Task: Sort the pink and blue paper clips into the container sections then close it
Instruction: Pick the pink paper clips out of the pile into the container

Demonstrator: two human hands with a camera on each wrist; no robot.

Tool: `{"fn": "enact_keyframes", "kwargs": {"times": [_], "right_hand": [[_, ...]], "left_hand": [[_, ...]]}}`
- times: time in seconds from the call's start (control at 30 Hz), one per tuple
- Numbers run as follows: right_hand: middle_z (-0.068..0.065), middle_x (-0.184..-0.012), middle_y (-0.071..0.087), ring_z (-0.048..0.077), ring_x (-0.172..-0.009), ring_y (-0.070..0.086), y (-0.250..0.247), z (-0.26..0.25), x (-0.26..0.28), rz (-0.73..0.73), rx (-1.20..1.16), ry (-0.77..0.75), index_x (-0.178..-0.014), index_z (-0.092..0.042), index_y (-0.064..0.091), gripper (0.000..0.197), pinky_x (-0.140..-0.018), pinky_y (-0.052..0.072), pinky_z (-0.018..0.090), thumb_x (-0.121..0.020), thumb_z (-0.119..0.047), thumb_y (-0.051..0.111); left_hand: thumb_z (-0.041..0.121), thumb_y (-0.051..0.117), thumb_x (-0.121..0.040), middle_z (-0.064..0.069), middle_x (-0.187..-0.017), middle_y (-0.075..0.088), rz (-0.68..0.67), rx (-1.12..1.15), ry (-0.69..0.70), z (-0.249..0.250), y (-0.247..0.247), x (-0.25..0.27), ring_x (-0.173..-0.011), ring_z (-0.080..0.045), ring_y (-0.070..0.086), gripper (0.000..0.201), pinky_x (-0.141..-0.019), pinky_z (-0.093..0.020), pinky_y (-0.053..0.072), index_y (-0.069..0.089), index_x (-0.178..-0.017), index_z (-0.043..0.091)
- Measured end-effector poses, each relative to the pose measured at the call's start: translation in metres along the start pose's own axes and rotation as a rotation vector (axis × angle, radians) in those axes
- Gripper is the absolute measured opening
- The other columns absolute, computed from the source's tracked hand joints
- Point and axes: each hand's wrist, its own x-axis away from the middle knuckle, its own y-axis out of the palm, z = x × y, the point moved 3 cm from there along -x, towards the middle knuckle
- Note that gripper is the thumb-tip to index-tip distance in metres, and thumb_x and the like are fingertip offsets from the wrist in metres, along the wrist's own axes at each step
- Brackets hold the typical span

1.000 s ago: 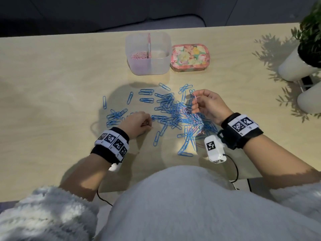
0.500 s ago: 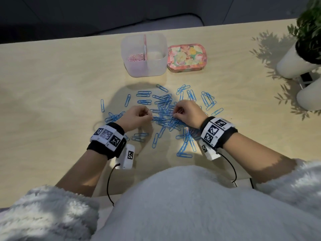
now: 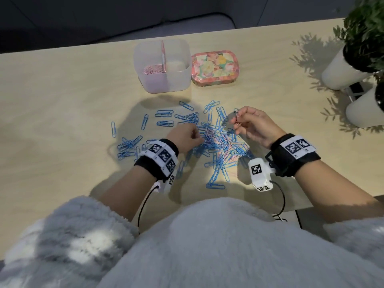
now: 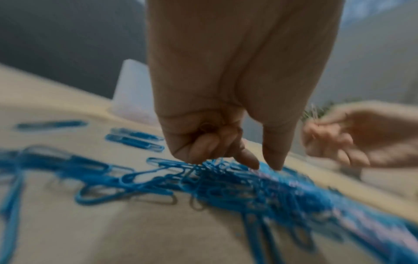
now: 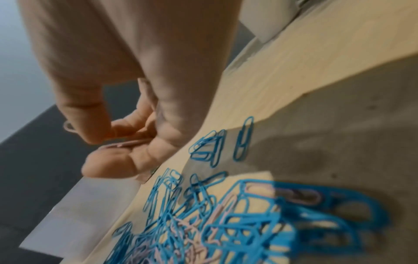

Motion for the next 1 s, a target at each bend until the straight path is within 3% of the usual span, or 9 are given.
{"fn": "enact_keyframes", "kwargs": {"times": [0.1,0.2,0.27,0.37,0.53,0.6,0.67,0.8,1.0], "right_hand": [[0.006,-0.061,0.066,0.015,-0.048,0.059,0.002,0.002,0.002,-0.037,-0.209,0.055,-0.066,-0.009,0.048,0.031,-0.046,0.05,0.021,-0.081,0.006,0.026],[0.004,-0.055,0.062,0.014,-0.044,0.053,0.005,0.006,-0.002,-0.031,-0.296,0.12,-0.06,-0.012,0.052,0.025,-0.042,0.042,0.016,-0.079,-0.013,0.036],[-0.002,-0.044,0.052,0.009,-0.034,0.041,0.007,0.012,-0.005,0.042,-0.107,0.159,-0.059,-0.014,0.045,0.033,-0.037,0.03,0.012,-0.091,-0.021,0.04],[0.0,-0.046,0.044,0.007,-0.029,0.027,0.005,0.024,-0.011,0.144,0.343,0.07,-0.056,-0.015,0.046,0.034,-0.034,0.019,0.01,-0.088,-0.019,0.058],[0.017,-0.061,0.062,0.02,-0.052,0.051,0.008,0.031,-0.013,0.15,0.916,-0.12,-0.06,-0.023,0.055,0.021,-0.058,0.047,0.036,-0.077,-0.018,0.067],[0.009,-0.06,0.059,0.018,-0.057,0.051,0.015,0.027,-0.014,0.147,1.057,-0.166,-0.067,-0.024,0.058,0.014,-0.064,0.046,0.033,-0.077,-0.019,0.066],[-0.004,-0.057,0.049,0.019,-0.065,0.049,0.026,0.024,-0.015,0.128,1.154,-0.217,-0.079,-0.022,0.065,0.0,-0.063,0.04,0.032,-0.079,-0.022,0.065],[-0.011,-0.061,0.04,0.015,-0.074,0.044,0.044,0.024,-0.018,0.066,1.306,-0.285,-0.094,-0.021,0.067,0.013,-0.066,0.031,0.027,-0.084,-0.027,0.062],[-0.01,-0.058,0.041,0.017,-0.069,0.047,0.044,0.026,-0.017,0.067,1.308,-0.327,-0.088,-0.019,0.065,0.013,-0.063,0.03,0.027,-0.086,-0.031,0.059]], "left_hand": [[0.026,0.061,-0.086,0.0,-0.082,0.055,0.0,-0.124,0.01,-0.009,0.004,0.002,-0.08,-0.022,0.053,0.013,-0.069,-0.028,0.037,0.052,-0.083,0.018],[0.021,0.061,-0.085,0.001,-0.082,0.054,0.005,-0.08,-0.02,-0.017,-0.006,0.002,-0.08,-0.021,0.052,0.009,-0.07,-0.027,0.038,0.059,-0.09,0.013],[0.021,0.059,-0.086,0.003,-0.071,0.05,0.053,-0.062,0.011,-0.013,-0.012,0.001,-0.075,-0.02,0.05,0.01,-0.067,-0.027,0.036,0.06,-0.093,0.014],[0.021,0.054,-0.09,0.003,-0.071,0.048,0.087,-0.135,0.136,0.01,-0.009,-0.005,-0.08,-0.024,0.055,0.014,-0.068,-0.03,0.037,0.06,-0.1,0.015],[0.027,0.052,-0.091,-0.006,-0.108,0.059,0.043,-0.329,0.226,0.026,0.002,-0.02,-0.103,-0.025,0.057,0.018,-0.081,-0.035,0.044,0.061,-0.104,0.018],[0.026,0.053,-0.09,-0.007,-0.108,0.058,0.05,-0.348,0.233,0.024,0.0,-0.021,-0.104,-0.025,0.057,0.018,-0.078,-0.034,0.043,0.062,-0.102,0.016],[0.027,0.056,-0.089,-0.008,-0.104,0.059,0.082,-0.329,0.244,0.018,-0.005,-0.017,-0.1,-0.026,0.057,0.017,-0.075,-0.034,0.042,0.064,-0.098,0.015],[0.021,0.055,-0.09,-0.006,-0.084,0.053,0.195,-0.231,0.228,0.0,-0.022,-0.003,-0.079,-0.025,0.053,0.014,-0.067,-0.032,0.037,0.065,-0.092,0.011],[0.017,0.059,-0.087,0.007,-0.06,0.05,0.252,0.336,0.014,-0.042,-0.029,0.006,-0.049,-0.001,0.043,0.019,-0.054,-0.018,0.035,0.053,-0.068,0.016]]}}
